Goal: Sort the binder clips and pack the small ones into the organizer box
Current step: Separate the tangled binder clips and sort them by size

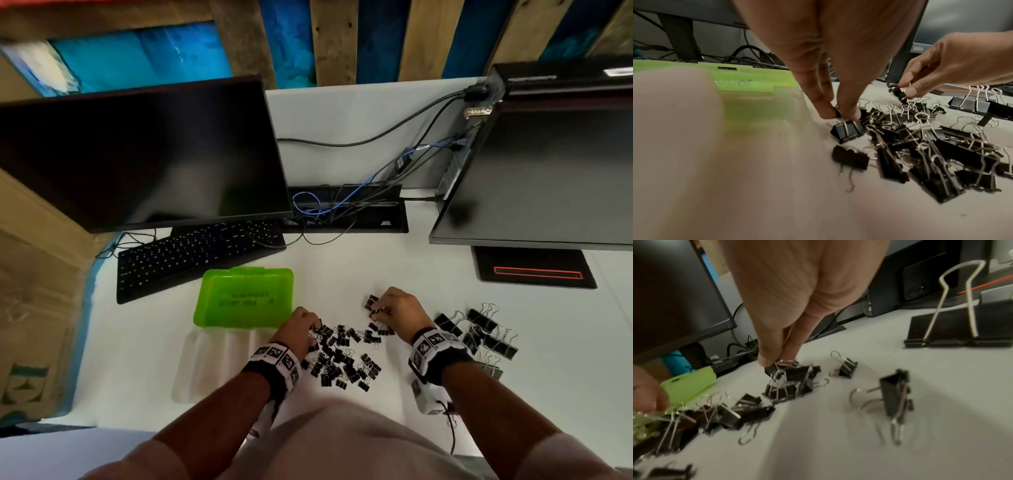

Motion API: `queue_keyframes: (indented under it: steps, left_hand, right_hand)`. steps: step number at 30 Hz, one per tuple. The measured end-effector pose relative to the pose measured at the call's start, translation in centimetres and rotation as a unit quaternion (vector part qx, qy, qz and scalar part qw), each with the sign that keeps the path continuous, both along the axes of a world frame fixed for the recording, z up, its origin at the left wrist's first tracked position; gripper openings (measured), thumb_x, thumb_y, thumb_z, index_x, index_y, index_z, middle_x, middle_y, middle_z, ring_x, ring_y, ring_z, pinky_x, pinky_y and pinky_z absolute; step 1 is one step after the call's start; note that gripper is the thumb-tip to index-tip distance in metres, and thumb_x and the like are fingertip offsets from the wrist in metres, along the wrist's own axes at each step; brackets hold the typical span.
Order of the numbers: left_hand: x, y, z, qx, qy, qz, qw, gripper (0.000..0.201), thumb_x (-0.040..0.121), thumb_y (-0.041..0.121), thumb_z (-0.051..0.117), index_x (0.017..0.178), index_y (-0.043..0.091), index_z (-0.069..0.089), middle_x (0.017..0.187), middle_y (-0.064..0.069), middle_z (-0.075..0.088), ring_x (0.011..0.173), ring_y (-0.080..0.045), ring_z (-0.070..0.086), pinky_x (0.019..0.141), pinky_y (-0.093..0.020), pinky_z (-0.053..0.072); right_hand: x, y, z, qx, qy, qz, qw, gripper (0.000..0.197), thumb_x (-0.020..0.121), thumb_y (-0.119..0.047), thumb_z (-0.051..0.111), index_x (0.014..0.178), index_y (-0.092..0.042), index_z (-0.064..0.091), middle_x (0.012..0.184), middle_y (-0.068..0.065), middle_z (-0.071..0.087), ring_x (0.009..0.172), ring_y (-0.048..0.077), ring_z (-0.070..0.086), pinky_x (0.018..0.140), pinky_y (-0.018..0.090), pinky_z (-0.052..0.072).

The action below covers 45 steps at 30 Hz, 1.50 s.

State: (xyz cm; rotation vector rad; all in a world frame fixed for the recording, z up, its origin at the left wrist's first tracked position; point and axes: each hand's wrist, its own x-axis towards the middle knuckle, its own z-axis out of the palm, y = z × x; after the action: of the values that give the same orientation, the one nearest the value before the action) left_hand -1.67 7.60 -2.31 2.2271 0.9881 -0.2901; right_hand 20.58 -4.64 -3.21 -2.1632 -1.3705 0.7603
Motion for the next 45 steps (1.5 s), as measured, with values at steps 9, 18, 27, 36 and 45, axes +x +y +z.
queue_keyframes:
  steps: [9,18,27,36,45]
  left_hand:
    - [0.4,-0.3,-0.3,0.025,-0.021,-0.080,0.996,0.026,0.086,0.005,0.056,0.106,0.021,0.055,0.114,0.003,0.040,0.078,-0.011,0.049,0.077,-0.020,0.042]
    - [1.3,1.1,0.3,0.018,-0.058,-0.032,0.998,0.017,0.078,0.002,0.064,0.092,0.009,0.072,0.082,0.000,0.049,0.080,-0.025,0.059,0.073,-0.022,0.045]
    - [1.9,2.4,2.4,0.040,-0.096,-0.039,0.994,0.015,0.074,-0.003,0.068,0.086,0.003,0.073,0.081,-0.006,0.053,0.079,-0.032,0.064,0.078,-0.034,0.054]
    - [3.2,1.7,4.3,0.007,-0.033,-0.062,0.997,0.018,0.073,0.005,0.072,0.091,0.008,0.074,0.089,-0.010,0.070,0.078,-0.019,0.064,0.068,-0.011,0.048]
    - [7.4,-6.5,3.5,-0.070,-0.067,-0.189,0.977,0.017,0.079,0.007,0.066,0.095,0.004,0.073,0.096,-0.015,0.072,0.090,-0.024,0.067,0.076,-0.016,0.047]
  right_hand:
    - [1.5,-2.1,1.8,-0.019,-0.063,-0.089,0.994,0.006,0.082,-0.015,0.067,0.078,-0.012,0.070,0.078,0.000,0.058,0.071,0.020,0.059,0.070,0.030,0.050]
    - [-0.1,-3.5,3.2,-0.032,0.026,-0.112,0.993,0.006,0.075,-0.019,0.077,0.078,-0.018,0.072,0.072,-0.006,0.070,0.068,0.012,0.065,0.068,0.019,0.052]
    - [-0.5,-7.4,5.0,-0.094,0.127,-0.090,0.983,0.015,0.074,-0.014,0.078,0.069,-0.026,0.070,0.070,0.001,0.073,0.057,0.015,0.067,0.055,0.020,0.053]
    - [-1.4,-12.3,3.3,-0.109,0.147,-0.164,0.969,0.015,0.081,-0.013,0.071,0.073,-0.026,0.070,0.073,-0.006,0.073,0.061,0.003,0.066,0.057,0.012,0.049]
    - [-1.7,-12.7,2.5,-0.125,0.131,-0.183,0.966,0.010,0.084,-0.011,0.064,0.080,-0.019,0.069,0.074,-0.004,0.071,0.057,0.005,0.060,0.057,0.013,0.049]
